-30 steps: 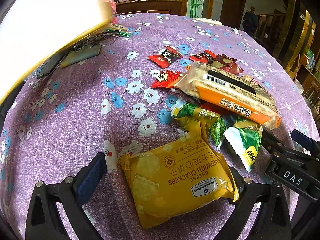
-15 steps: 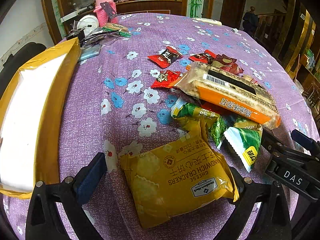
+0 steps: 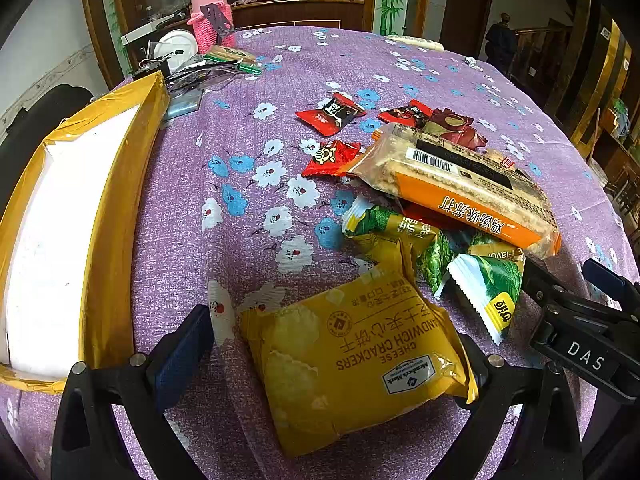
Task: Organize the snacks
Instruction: 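Grasp the yellow cheese sandwich crackers pack with the left gripper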
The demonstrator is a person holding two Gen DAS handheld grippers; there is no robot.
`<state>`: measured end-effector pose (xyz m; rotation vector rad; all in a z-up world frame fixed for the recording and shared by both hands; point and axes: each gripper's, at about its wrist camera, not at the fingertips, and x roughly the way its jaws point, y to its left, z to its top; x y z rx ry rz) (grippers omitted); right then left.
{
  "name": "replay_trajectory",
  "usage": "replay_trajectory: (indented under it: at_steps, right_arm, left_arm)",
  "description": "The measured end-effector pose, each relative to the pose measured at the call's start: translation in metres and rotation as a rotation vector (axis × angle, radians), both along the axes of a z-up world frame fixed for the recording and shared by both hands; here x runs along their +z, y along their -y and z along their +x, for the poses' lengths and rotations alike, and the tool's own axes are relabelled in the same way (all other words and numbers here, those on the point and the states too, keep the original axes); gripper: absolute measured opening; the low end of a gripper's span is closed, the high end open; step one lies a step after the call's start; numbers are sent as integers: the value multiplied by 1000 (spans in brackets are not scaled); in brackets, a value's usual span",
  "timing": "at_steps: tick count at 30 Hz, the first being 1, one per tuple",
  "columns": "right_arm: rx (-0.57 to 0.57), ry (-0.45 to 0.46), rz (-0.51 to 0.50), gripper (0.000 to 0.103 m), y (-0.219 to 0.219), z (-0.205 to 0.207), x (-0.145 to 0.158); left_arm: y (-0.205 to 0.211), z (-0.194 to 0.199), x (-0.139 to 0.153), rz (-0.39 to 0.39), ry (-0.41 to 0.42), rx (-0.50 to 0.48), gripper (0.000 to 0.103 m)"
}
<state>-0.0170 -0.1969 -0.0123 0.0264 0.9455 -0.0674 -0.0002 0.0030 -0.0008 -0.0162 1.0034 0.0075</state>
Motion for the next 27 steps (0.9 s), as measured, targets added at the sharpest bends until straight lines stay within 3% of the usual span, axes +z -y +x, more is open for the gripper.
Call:
replay_trajectory:
  at_steps: [18,22,27]
  right_arm:
    - [0,0,0,103,0,0,0]
    - [0,0,0,103,0,0,0]
    - [0,0,0,103,0,0,0]
  left_arm:
    - [-1,-1,0,-3,0,5,103]
    - [-1,-6,5,-46,-39,-93,102]
    - [-18,-39,23,-83,65,-173,102]
